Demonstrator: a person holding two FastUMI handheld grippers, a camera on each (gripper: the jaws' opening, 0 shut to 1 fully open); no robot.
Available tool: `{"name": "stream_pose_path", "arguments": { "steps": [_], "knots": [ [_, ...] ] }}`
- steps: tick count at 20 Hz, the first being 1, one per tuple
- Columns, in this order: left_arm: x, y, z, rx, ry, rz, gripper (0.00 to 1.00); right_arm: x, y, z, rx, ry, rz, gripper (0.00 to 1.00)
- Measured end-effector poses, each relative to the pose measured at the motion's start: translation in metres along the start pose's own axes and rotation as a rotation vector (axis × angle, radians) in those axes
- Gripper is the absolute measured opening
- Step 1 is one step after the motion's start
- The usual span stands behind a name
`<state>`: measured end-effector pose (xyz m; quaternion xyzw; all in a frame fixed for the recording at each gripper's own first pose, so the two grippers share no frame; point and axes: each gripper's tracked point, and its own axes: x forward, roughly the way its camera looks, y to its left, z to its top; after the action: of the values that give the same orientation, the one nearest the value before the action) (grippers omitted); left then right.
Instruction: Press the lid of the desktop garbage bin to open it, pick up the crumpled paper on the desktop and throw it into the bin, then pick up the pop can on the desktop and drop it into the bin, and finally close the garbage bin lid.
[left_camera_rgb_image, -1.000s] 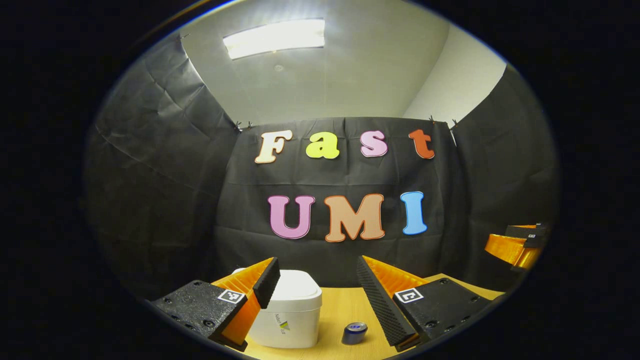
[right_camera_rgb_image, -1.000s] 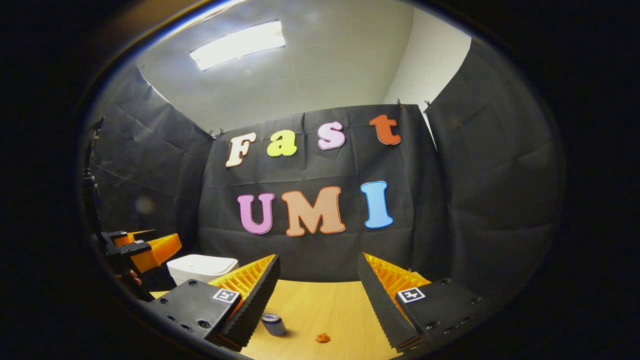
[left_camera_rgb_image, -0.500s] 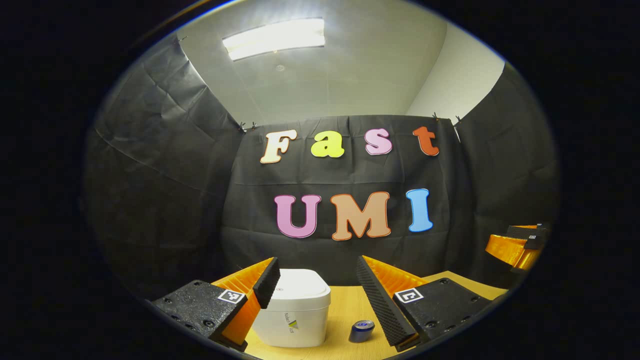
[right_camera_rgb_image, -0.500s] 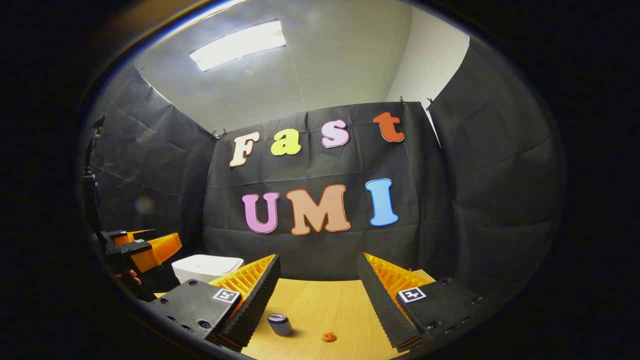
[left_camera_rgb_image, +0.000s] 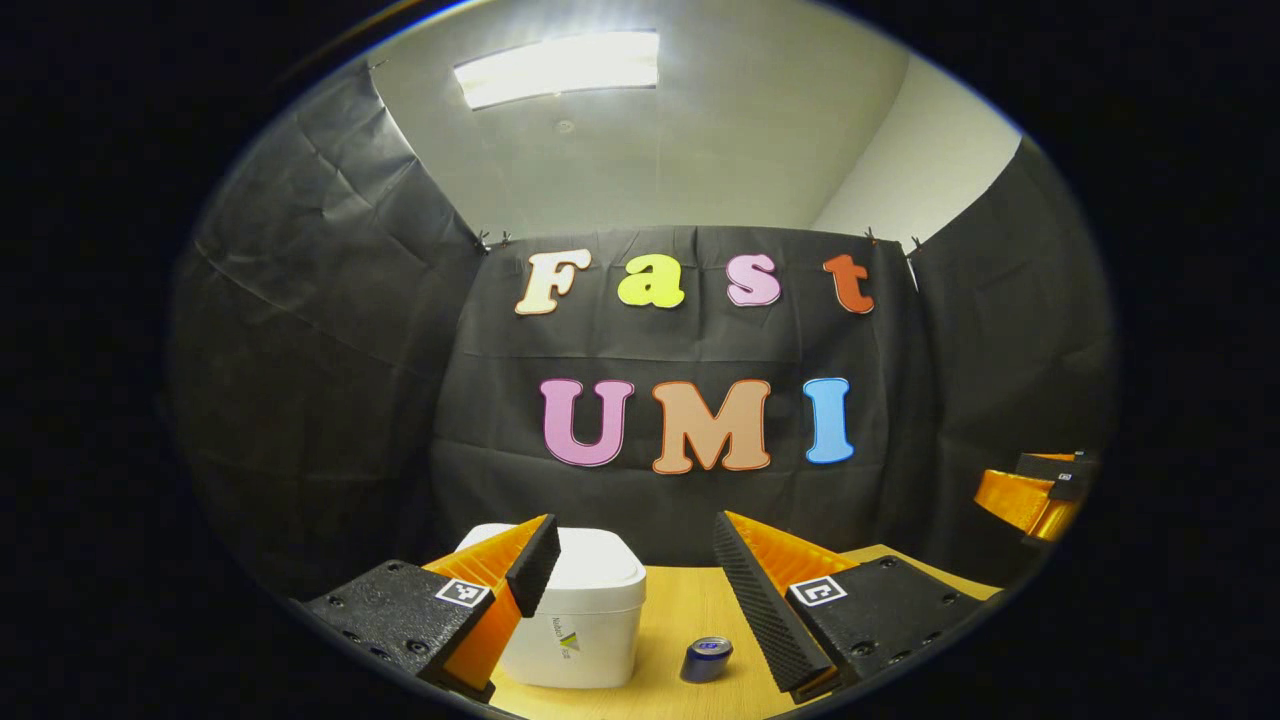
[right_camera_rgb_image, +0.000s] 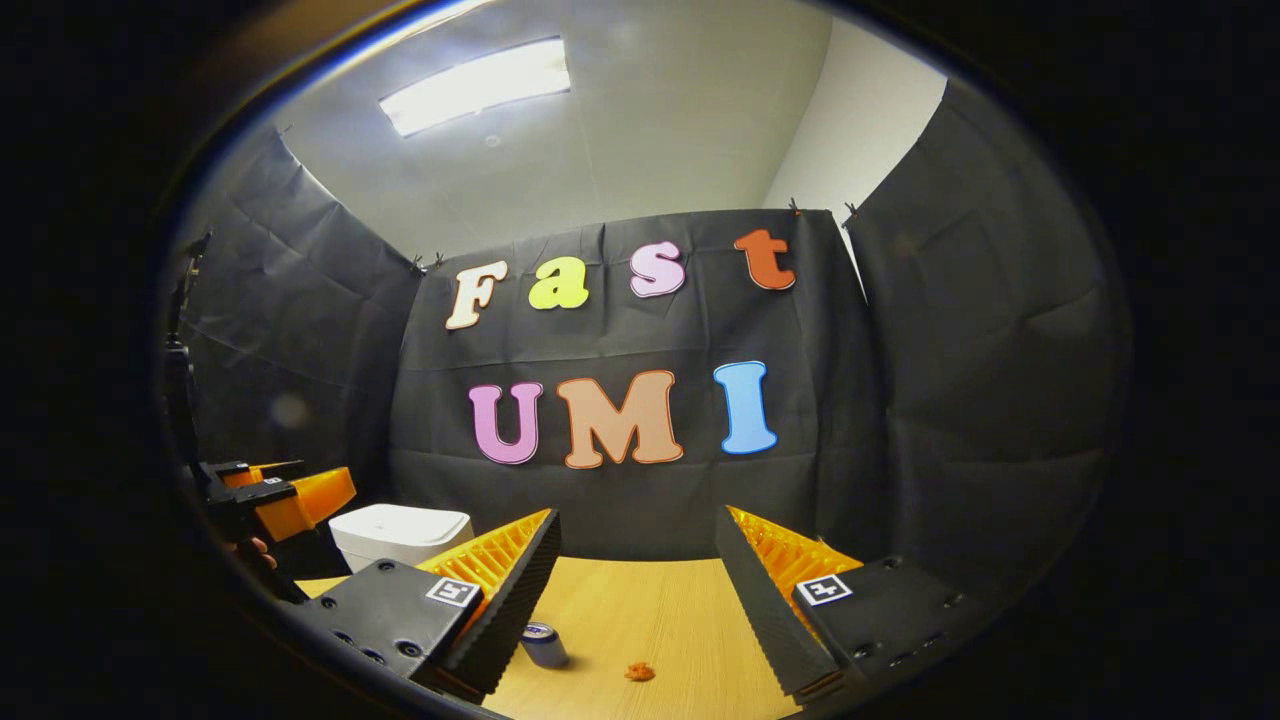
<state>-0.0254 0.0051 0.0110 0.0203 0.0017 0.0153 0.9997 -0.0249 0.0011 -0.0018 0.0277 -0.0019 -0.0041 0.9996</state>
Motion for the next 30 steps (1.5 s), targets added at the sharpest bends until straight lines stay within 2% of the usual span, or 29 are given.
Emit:
{"name": "stream_pose_path", "arguments": {
  "steps": [13,16,17,18,21,23,24,25,26,29,30],
  "knots": [
    [0.0,0.004,-0.002,0.004,0.006,-0.001,0.92,0.003,0.009,-0.003,0.002,0.007,0.02,0.98],
    [0.003,0.009,-0.005,0.006,0.009,0.012,0.85,0.006,0.011,-0.003,-0.001,0.005,0.024,0.99],
    [0.004,0.009,-0.006,0.005,0.013,0.011,0.77,0.007,0.012,-0.005,-0.001,0.008,0.026,0.98],
    [0.007,0.01,-0.009,0.006,0.016,0.011,0.75,0.01,0.013,-0.006,0.0,0.011,0.028,0.98],
    [0.018,0.017,-0.016,0.031,0.026,0.022,0.57,0.01,0.014,-0.007,-0.002,0.013,0.028,0.98],
    [0.028,0.031,-0.026,0.068,0.05,0.058,0.43,0.012,0.013,-0.008,-0.004,0.015,0.024,0.99],
    [0.032,0.034,-0.029,0.077,0.057,0.068,0.39,0.013,0.012,-0.009,-0.002,0.018,0.02,0.99],
    [0.037,0.038,-0.033,0.076,0.06,0.079,0.31,0.014,0.012,-0.009,0.0,0.019,0.017,0.98],
    [0.044,0.043,-0.038,0.071,0.066,0.089,0.27,0.015,0.009,-0.009,0.002,0.018,0.011,0.99],
    [0.059,0.057,-0.057,0.053,0.095,0.118,0.07,0.015,0.0,-0.01,-0.003,0.021,-0.019,0.98],
    [0.065,0.064,-0.065,0.057,0.105,0.131,0.06,0.016,-0.003,-0.011,-0.005,0.024,-0.029,0.98]
  ]
}}
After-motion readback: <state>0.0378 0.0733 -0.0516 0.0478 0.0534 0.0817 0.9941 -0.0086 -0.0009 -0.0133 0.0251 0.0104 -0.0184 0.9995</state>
